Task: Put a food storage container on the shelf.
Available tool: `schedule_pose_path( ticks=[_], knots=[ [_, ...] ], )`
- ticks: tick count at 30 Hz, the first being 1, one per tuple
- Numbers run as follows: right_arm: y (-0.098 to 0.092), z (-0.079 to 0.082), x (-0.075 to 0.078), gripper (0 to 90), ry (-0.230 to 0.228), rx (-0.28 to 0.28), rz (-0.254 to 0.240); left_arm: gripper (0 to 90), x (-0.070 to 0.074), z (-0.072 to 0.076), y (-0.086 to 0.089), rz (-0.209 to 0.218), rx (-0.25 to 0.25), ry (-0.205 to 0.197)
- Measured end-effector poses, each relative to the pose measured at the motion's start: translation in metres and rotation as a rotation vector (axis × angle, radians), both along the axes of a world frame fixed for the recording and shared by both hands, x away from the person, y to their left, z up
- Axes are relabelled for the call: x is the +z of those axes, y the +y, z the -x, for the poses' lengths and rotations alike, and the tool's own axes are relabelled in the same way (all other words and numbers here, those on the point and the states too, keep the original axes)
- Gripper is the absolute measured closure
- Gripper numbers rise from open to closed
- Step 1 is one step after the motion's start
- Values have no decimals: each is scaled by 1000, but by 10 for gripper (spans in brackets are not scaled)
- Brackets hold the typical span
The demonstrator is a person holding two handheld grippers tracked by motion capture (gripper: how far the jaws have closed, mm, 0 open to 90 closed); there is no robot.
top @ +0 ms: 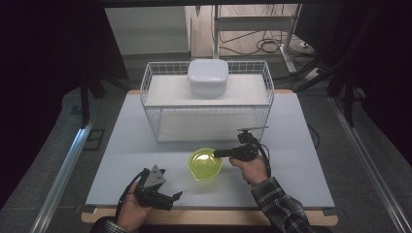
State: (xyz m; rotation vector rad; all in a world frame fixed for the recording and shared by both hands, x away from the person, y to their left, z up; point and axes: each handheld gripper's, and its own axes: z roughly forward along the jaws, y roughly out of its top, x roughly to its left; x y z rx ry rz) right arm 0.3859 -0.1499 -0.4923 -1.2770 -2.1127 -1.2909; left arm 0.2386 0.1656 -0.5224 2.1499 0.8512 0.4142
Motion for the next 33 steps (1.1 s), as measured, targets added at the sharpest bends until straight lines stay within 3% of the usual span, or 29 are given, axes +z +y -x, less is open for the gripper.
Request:
schedule_pose_path(
  ticks=[7,15,33],
  knots=[
    [-5,6,12,820,-25,-11,-29,29,0,0,1,6,13,-2],
    [-12,16,35,820,-59,-25,-73,11,3,-2,7,62,52,-2],
    [-22,16,98,820,-117,-52,-141,0,3,-3,8,52,66,-7]
  ],
)
